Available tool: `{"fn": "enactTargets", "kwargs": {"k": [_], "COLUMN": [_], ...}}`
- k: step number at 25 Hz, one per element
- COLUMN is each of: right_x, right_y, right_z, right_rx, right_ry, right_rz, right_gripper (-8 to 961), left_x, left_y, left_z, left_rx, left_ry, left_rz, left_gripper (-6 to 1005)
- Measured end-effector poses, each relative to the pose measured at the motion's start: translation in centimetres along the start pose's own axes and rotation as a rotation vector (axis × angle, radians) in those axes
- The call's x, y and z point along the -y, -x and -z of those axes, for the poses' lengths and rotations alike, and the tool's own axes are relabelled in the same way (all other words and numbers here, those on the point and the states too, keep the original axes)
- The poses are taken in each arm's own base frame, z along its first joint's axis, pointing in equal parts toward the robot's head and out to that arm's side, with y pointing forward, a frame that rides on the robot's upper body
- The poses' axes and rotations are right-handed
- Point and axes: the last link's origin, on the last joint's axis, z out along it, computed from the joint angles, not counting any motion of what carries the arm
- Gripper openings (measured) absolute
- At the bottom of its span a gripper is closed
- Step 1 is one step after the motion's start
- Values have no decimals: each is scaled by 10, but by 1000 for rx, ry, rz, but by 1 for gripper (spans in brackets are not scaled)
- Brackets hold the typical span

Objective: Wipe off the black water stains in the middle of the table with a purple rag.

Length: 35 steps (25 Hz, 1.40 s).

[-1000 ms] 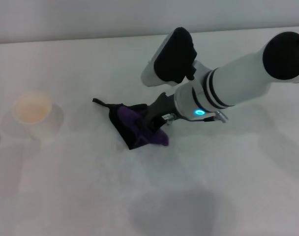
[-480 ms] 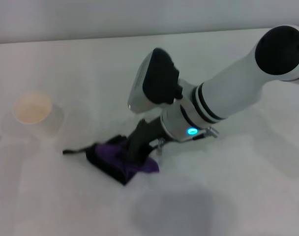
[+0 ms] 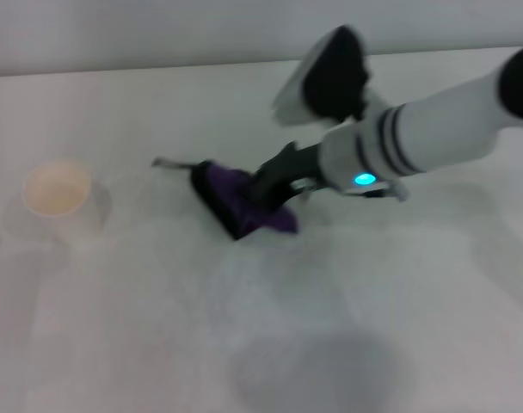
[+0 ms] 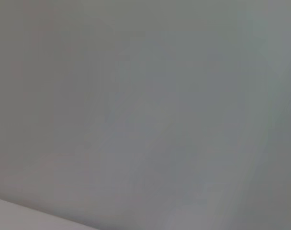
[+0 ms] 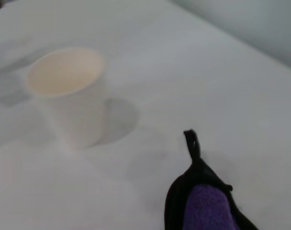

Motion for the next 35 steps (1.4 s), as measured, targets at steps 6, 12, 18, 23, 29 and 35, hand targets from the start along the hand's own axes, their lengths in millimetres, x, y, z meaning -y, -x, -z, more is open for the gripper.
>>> {"fn": "enactTargets", "kwargs": {"k": [6,12,18,23,29,35], "right_x": [27,33,30,25,23,30], "right_y": [-15,-31,-42,-46,-43,-37], "right_z": [38,71,67,44,38,43], "right_rx": [19,11,-23,-68,-66,-24], "right_ry": [-47,-35,-22,-33,-54,-89], "right_rz": [-75,-109,-127,-85,-16,-34], "right_gripper": [155,165,174,182,192,268], "left_x": [0,1,1,1,0,0], "left_y": [-1,-3,-3,-3,-4,-4], "left_z": [-1,-3,-5,-5,-5,-5], "left_rx": [-3,-10,-11,-10,-13,-15], "left_ry": [-2,2,3,4,6,7], "left_rz": [-4,-9,-13,-14,-12,-10], "left_gripper": [879,879,879,880,880,879]}}
